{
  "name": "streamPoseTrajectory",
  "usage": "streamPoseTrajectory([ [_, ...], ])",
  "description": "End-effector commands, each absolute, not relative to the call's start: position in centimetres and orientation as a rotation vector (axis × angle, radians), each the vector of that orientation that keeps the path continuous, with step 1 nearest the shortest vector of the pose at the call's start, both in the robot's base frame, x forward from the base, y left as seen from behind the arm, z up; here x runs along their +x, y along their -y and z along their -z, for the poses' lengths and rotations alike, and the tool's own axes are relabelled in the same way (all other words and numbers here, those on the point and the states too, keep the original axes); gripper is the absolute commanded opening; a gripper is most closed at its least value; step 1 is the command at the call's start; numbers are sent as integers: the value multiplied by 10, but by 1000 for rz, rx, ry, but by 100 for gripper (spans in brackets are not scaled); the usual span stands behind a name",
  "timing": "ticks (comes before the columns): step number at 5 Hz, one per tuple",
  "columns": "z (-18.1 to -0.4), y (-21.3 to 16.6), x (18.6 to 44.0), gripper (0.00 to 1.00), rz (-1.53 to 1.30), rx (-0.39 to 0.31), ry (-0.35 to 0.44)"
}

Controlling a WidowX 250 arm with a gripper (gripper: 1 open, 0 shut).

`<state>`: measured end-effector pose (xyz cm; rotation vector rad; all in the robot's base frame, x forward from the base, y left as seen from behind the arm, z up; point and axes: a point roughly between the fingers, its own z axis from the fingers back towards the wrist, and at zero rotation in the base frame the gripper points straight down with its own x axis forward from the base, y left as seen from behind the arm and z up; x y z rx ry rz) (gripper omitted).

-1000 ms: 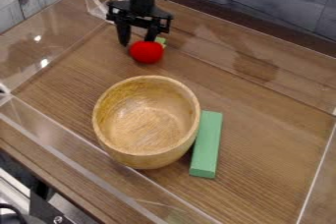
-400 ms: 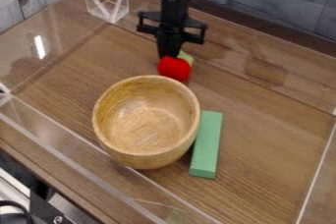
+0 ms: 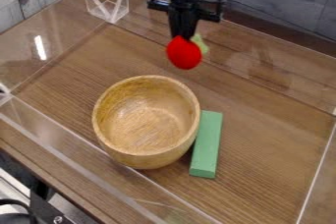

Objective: Move the red fruit to the right

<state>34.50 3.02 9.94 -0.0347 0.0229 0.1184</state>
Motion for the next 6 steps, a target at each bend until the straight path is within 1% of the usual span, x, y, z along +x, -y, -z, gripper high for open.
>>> streamPoseTrajectory([
  [1,-137,-2,356,0,-59,-48,91],
  [3,-133,68,357,0,16,-59,81],
  [4,-117,95,355,0,-46,-58,67],
  [5,-98,109,355,0,-126,-55,57],
  [6,-87,106,357,0,-102,-52,52],
])
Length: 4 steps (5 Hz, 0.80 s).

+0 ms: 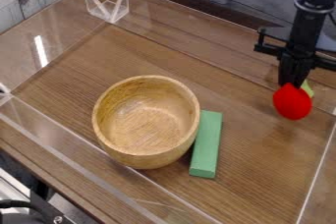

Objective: Move the red fruit to the right

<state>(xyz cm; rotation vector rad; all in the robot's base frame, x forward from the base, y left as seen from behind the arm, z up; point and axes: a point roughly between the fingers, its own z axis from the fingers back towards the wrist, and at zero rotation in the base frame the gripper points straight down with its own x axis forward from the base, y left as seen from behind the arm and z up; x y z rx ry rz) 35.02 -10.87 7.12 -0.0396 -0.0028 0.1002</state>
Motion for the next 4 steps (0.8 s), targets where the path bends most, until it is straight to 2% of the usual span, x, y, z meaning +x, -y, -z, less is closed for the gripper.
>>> streamPoseTrajectory([
  [1,-82,100,357,0,-67,-47,44],
  [2,-80,106,349,100,-55,-44,37],
  [3,-77,113,343,0,-45,-44,37],
  [4,-74,112,342,100,-73,-40,40],
])
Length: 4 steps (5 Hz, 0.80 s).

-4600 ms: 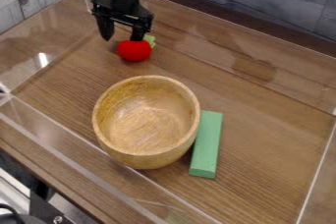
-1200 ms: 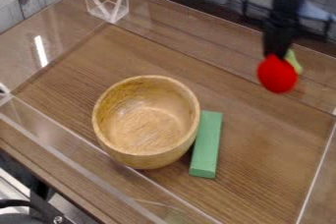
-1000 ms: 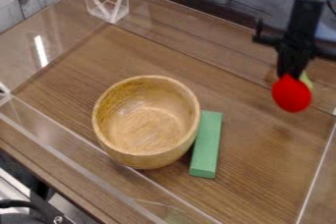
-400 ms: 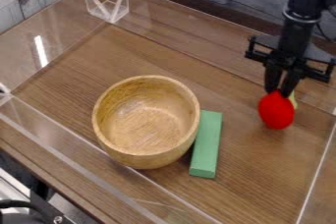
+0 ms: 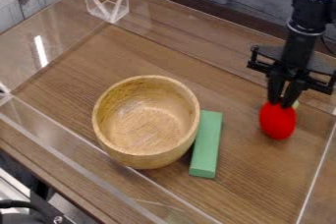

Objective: Move the red fruit to the right

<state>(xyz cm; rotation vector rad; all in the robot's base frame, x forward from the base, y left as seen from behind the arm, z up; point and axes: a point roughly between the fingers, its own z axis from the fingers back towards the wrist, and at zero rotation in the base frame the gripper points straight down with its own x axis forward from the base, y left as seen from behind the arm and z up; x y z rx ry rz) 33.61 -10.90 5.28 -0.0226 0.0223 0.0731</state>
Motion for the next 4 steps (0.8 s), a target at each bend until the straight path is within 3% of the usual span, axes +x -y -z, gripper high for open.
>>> streamPoseTrajectory([
  [1,-71,110,342,100,-105,-31,44],
  [2,-71,106,345,0,-158,-27,47],
  [3,-73,103,349,0,-210,-24,54],
  [4,-67,119,361,100,-214,-20,58],
])
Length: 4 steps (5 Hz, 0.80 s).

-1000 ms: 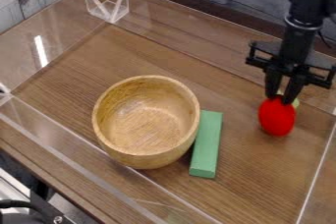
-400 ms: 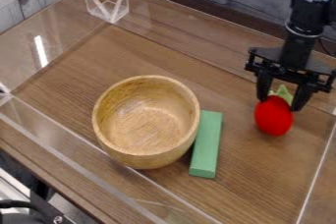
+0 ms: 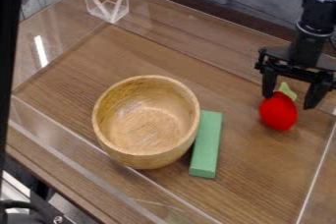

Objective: Move the red fruit to the right

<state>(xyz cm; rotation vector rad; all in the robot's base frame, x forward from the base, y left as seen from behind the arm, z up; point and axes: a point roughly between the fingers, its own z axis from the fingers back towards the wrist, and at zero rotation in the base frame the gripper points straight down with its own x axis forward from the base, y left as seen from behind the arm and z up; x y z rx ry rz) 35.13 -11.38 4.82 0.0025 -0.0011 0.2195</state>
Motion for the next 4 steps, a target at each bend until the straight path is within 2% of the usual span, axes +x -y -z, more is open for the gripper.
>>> streamPoseTrajectory([
  [1,-88,111,354,100,-247,-30,63],
  [3,-135,83,350,100,-317,-64,88],
  [4,-155,52,350,100,-345,-84,101],
])
